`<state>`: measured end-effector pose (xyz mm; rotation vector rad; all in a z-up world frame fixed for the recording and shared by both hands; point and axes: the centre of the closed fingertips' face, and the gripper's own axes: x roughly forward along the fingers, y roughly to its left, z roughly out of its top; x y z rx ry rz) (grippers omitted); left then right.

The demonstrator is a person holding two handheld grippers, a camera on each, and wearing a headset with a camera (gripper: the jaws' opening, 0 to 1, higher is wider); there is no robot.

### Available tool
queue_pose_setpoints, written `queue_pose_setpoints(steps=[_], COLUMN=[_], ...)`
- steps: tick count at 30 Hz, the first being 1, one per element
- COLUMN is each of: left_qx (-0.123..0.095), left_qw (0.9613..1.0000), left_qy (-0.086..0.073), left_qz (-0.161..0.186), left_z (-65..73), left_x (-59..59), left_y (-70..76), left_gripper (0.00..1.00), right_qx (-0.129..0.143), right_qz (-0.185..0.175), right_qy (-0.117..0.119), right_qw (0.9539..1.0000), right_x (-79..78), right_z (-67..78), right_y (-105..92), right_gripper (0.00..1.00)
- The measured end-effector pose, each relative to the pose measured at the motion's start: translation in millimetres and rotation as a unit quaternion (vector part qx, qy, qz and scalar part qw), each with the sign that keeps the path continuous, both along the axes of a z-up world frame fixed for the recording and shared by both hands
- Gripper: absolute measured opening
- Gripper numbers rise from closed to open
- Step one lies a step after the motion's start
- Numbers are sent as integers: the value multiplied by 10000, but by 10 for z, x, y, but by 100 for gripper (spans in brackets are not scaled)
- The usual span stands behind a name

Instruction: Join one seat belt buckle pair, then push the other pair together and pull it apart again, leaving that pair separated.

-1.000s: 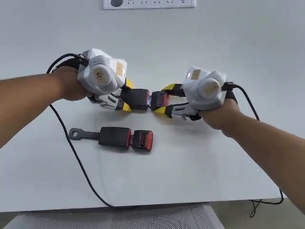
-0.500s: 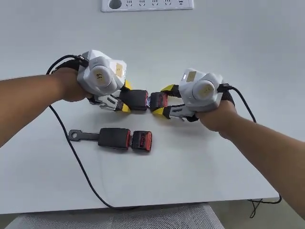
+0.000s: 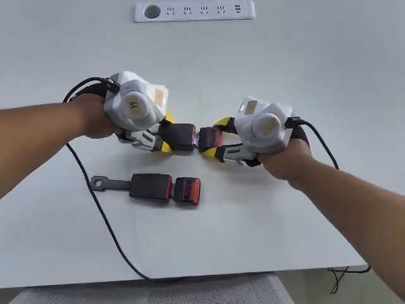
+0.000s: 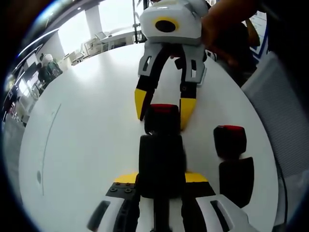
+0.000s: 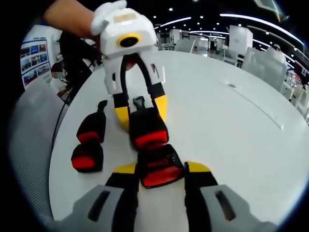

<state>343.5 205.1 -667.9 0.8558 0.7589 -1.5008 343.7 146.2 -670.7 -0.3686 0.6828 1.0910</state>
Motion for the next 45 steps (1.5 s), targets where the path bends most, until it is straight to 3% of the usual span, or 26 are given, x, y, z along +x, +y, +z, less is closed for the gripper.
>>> queue_pose_setpoints(steps=[6, 13, 18, 35, 45], left_qx=[-17, -24, -54, -87, -81], left_qw=[10000, 10000, 10000, 9999, 9999], left_qy=[17, 37, 50, 64, 65], left_qz=[24, 48, 59, 88, 97], left_z=[-8, -26, -34, -45, -42], left_x=[11, 20, 27, 21, 10], left_y=[-1, -9, -11, -4, 8], left_gripper=[34, 34, 34, 34, 34], right_qx=[-99, -67, -151, -186, -244], right_qz=[84, 239, 373, 345, 261], right_qy=[-9, -16, -40, -69, 49], right_qw=[9999, 9997, 9992, 9992, 9993], right_x=[7, -7, -41, -175, -208], right_z=[-19, -25, -24, 3, 5], right_y=[-149, -188, -348, -793, -1041], right_gripper=[36, 36, 36, 37, 37])
